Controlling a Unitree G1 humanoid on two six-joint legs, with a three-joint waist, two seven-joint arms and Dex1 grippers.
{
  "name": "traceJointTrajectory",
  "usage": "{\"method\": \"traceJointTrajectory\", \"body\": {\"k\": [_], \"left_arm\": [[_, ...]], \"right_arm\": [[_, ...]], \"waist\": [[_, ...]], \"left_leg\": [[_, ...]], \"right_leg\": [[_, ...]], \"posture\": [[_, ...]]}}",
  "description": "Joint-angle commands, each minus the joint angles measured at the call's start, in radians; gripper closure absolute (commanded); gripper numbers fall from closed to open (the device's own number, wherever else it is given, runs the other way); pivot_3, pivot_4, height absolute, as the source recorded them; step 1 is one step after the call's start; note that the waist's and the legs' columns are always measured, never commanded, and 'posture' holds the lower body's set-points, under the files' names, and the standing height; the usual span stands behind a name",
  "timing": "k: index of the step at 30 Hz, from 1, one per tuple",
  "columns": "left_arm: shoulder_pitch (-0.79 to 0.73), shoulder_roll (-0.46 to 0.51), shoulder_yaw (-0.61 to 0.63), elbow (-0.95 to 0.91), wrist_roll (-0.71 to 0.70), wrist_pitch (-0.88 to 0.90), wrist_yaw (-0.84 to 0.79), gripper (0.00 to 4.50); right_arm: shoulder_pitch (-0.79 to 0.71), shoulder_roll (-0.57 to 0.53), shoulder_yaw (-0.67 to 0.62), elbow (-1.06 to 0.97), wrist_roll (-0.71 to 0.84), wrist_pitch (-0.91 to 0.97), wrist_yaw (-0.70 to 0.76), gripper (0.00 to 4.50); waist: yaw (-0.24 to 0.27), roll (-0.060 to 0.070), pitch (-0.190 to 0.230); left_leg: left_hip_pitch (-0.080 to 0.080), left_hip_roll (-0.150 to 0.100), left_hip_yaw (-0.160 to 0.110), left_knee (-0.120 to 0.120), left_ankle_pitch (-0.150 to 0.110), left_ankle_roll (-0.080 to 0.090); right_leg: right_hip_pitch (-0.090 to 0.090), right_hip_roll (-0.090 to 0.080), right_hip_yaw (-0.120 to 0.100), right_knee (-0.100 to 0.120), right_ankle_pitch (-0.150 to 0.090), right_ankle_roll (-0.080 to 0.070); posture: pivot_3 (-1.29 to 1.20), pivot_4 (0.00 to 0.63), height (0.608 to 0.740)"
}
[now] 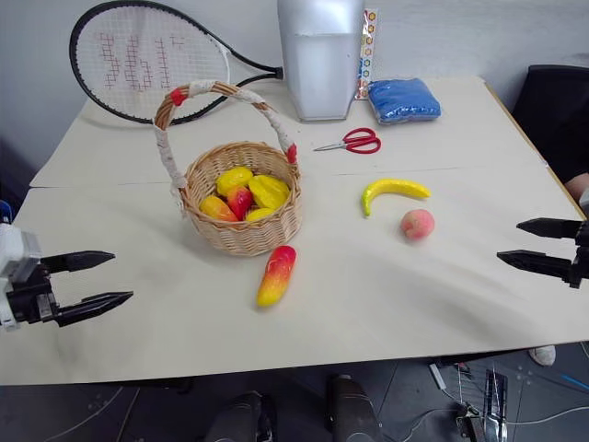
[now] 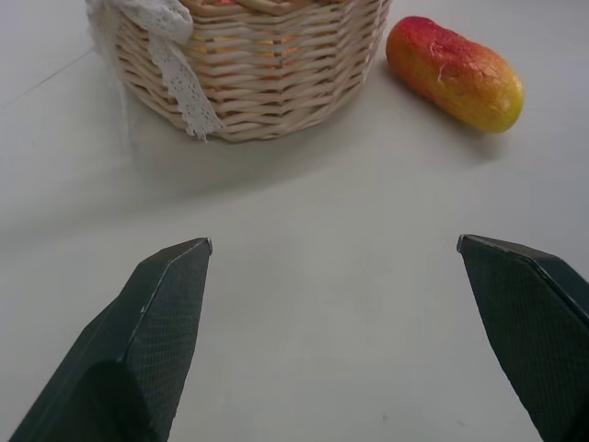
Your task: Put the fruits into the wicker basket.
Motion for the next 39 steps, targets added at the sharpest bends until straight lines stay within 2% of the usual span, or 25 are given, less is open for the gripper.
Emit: {"method": "traceJointTrajectory", "body": {"k": [1,6,11,16,18,22,28,35,39], "left_arm": [[-0.04,0.042,-0.026,0.0,-0.018,0.007,-0.033,0.0],[-0.088,0.064,-0.039,0.008,-0.031,0.035,-0.045,0.0],[-0.134,0.122,-0.06,-0.064,-0.106,0.084,-0.112,0.0],[-0.214,0.161,-0.145,-0.167,-0.157,0.094,-0.153,0.0],[-0.228,0.172,-0.179,-0.182,-0.152,0.083,-0.169,0.0],[-0.252,0.17,-0.243,-0.187,-0.124,0.048,-0.182,0.0],[-0.261,0.155,-0.273,-0.197,-0.107,0.023,-0.158,0.0],[-0.264,0.127,-0.261,-0.224,-0.112,0.042,-0.103,0.0],[-0.257,0.124,-0.243,-0.232,-0.116,0.045,-0.085,0.0]], "right_arm": [[-0.061,-0.037,0.037,-0.001,-0.021,-0.017,0.034,0.04],[-0.135,-0.023,0.078,-0.004,-0.028,0.016,0.039,0.04],[-0.203,0.002,0.152,-0.154,-0.002,0.034,0.094,0.04],[-0.308,0.161,0.321,-0.424,-0.017,-0.043,0.085,0.04],[-0.332,0.226,0.384,-0.475,-0.073,-0.134,0.068,0.04],[-0.367,0.391,0.535,-0.535,-0.208,-0.408,0.037,0.04],[-0.439,0.564,0.686,-0.381,-0.383,-0.728,-0.007,0.04],[-0.552,0.775,0.802,-0.124,-0.513,-0.886,-0.097,0.04],[-0.625,0.853,0.854,0.059,-0.61,-0.978,-0.161,0.04]], "waist": [[-0.001,0.0,0.0],[-0.002,0.001,0.0],[-0.002,0.001,0.0],[-0.007,0.001,0.0],[-0.004,0.001,0.001],[0.001,0.001,0.001],[0.0,0.001,0.001],[-0.006,0.0,0.0],[-0.008,0.0,0.0]], "left_leg": [[0.0,0.0,0.0,0.0,0.0,0.0],[0.0,0.0,0.001,0.0,0.0,-0.001],[0.0,0.0,0.001,0.0,0.001,-0.002],[0.001,0.001,0.001,0.001,0.001,-0.003],[0.0,0.001,0.0,0.0,0.004,-0.009],[-0.002,-0.002,0.001,0.001,0.004,-0.009],[-0.002,-0.003,0.001,0.003,0.004,-0.009],[-0.002,-0.002,0.001,0.004,0.005,-0.009],[-0.002,0.0,0.0,0.005,0.005,-0.01]], "right_leg": [[0.0,0.0,-0.001,0.0,0.0,0.0],[0.0,0.001,-0.001,0.001,0.0,0.0],[-0.001,0.001,-0.001,0.001,0.0,0.0],[-0.001,0.001,0.0,0.003,0.0,0.0],[-0.001,0.002,0.0,0.003,0.0,0.0],[-0.003,0.005,-0.001,0.003,0.0,0.0],[-0.003,0.009,0.0,0.004,0.0,0.0],[-0.002,0.01,0.001,0.006,0.0,0.0],[-0.002,0.011,0.002,0.006,-0.001,-0.001]], "posture": [[0.0,0.15,0.74],[0.0,0.15,0.74],[0.0,0.15,0.74],[0.0,0.15,0.74],[0.0,0.15,0.74],[0.0,0.15,0.74],[0.0,0.15,0.74],[0.0,0.15,0.74],[0.0,0.15,0.74]]}}
